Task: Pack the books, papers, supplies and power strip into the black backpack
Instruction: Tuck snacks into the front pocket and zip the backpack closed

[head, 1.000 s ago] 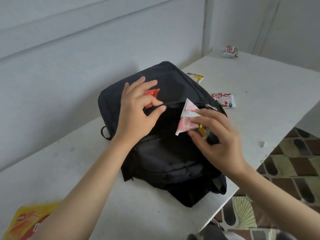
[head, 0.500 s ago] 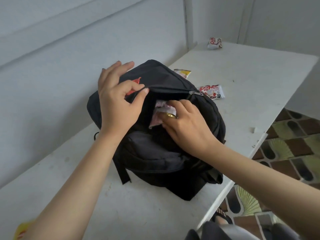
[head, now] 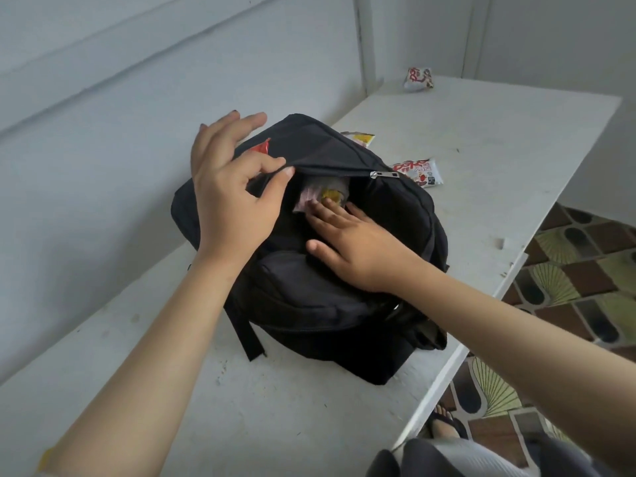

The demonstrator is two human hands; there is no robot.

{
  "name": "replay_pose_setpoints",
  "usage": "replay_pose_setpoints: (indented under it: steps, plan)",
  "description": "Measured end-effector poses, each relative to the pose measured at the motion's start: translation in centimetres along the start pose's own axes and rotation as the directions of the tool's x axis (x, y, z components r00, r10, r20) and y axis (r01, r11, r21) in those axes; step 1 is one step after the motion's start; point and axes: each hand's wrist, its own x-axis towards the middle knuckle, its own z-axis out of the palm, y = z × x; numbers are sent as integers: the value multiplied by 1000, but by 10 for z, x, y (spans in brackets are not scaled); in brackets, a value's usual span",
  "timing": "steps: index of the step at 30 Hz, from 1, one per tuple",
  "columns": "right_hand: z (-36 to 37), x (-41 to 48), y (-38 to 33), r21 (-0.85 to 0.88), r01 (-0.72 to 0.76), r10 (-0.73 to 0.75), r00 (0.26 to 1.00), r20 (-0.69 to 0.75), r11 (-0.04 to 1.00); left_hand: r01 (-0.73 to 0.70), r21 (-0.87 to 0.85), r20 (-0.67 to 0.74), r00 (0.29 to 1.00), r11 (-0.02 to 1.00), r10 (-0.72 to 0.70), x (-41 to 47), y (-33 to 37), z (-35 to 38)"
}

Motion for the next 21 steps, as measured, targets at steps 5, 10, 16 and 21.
replay_pose_setpoints:
  steps: [5, 10, 16, 21]
  plan:
    - [1, -11, -4, -84, 74, -94, 960, -262, 994, -22, -7, -8, 1000, 1000, 22, 2, -1, 0]
    - [-4, -2, -3, -102, -61, 48, 991, -127, 993, -24, -6, -34, 999, 1000, 24, 5, -1, 1]
    - [-3, 8, 3, -132, -196, 181, 977, -114, 972, -35, -31, -47, 998, 999, 33, 3, 4, -1]
    - [-5, -13, -9, -47, -57, 42, 961, -273, 997, -3, -33, 46, 999, 999, 4, -11, 2, -5]
